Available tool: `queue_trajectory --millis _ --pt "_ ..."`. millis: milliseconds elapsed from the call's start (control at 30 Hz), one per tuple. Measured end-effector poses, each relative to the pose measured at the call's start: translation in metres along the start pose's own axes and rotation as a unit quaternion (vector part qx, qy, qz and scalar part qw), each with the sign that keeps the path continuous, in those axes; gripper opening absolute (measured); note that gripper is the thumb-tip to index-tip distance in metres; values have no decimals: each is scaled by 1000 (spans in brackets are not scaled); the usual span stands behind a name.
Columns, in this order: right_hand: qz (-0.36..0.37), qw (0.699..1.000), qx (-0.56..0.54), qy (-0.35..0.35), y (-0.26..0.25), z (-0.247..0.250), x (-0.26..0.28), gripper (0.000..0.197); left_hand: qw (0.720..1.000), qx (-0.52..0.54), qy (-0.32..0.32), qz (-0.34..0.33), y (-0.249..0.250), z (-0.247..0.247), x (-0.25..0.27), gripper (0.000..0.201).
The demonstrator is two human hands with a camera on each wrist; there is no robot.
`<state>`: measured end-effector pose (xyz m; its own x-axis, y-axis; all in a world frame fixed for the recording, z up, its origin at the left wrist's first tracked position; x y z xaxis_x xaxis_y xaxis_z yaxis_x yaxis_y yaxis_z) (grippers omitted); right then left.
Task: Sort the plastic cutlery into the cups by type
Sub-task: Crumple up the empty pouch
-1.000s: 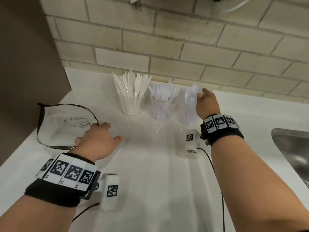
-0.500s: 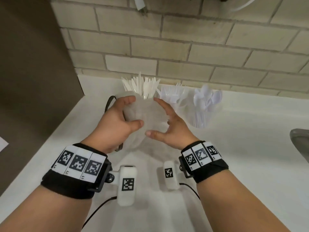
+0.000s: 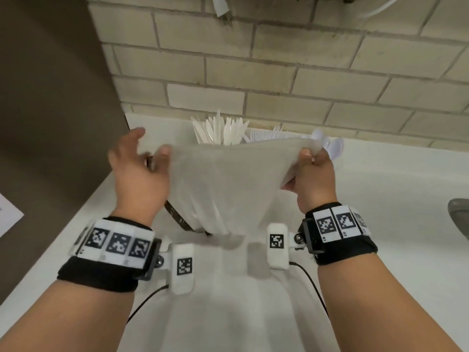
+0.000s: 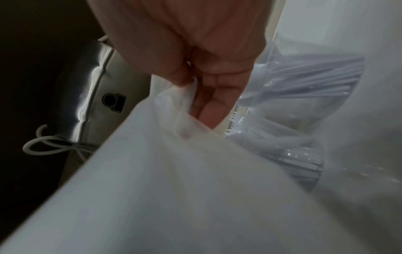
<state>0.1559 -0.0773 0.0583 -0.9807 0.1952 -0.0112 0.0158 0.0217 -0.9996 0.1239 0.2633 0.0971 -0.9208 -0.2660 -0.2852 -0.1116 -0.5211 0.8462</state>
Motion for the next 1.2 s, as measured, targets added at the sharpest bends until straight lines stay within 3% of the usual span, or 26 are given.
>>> queue_trajectory --millis 67,133,167,233,300,333,367,400,467,500,533,600,667,733,767,833,900,933,1000,1033,1067,1100,1167,1200 --pt "-3 999 31 -17 -2 -9 2 27 977 -173 -78 -92 35 -27 17 91" --pt "25 994 87 -56 -11 -26 7 21 915 -322 -186 -156 54 -67 33 116" --pt "47 990 96 -94 -17 -38 11 16 894 -340 -241 -162 53 -85 38 124" --pt "92 971 115 -189 -30 -65 21 23 891 -252 -357 -123 43 -109 45 129" --pt "123 951 154 -240 -37 -80 29 22 886 -128 -440 -68 29 -125 50 99" --pt "131 947 177 -234 -40 -80 31 17 890 -127 -434 -51 24 -124 49 71" --pt "132 949 200 -207 -42 -73 30 15 908 -154 -389 -33 21 -116 41 47" --pt "132 952 219 -168 -44 -63 29 20 932 -182 -314 -2 16 -100 30 36" --pt "136 949 264 -110 -46 -50 35 33 968 -177 -163 65 8 -61 16 38" --pt "128 944 283 -114 -43 -51 38 41 978 -146 -121 89 3 -49 13 41" --pt "102 940 291 -146 -33 -59 40 53 983 -101 -112 105 -4 -46 11 43" --pt "32 931 268 -247 0 -84 45 83 983 31 -152 99 -6 -58 13 39" --pt "-11 935 194 -297 24 -103 47 99 948 185 -235 105 2 -81 28 31" --pt "-33 956 103 -273 36 -106 43 100 872 339 -326 137 9 -102 45 34" --pt "-41 965 74 -247 38 -103 42 91 827 405 -359 151 13 -109 53 38" --pt "-53 978 32 -200 42 -94 38 57 767 477 -395 167 14 -115 61 51" --pt "-45 980 15 -192 38 -93 38 33 753 521 -357 186 2 -114 57 56" --pt "-31 981 -1 -192 35 -94 37 30 763 527 -314 204 -10 -112 53 54" --pt "15 983 -32 -180 23 -92 36 24 821 457 -248 236 -34 -108 49 44" --pt "40 983 -33 -178 16 -91 37 25 854 388 -235 254 -44 -106 50 38" --pt "59 979 -37 -192 10 -93 39 27 870 323 -244 281 -51 -104 54 35" --pt "65 972 -50 -222 8 -98 42 28 856 307 -285 303 -54 -110 59 35" --pt "23 955 -93 -281 16 -108 47 30 771 403 -396 292 -34 -128 71 43" --pt "-1 951 -97 -294 22 -111 49 29 742 449 -418 272 -23 -129 72 48"
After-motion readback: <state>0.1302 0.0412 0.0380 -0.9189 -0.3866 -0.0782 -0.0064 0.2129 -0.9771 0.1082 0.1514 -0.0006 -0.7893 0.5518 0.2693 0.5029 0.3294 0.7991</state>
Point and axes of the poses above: each hand's wrist, its own x-axis away from the middle knuckle, its own z-axis out of the back of the hand, y = z × x, the point moved 10 cm from there along -x, towards the middle knuckle, and after that the axes turned 13 degrees about -y, right-handed, at the moved point
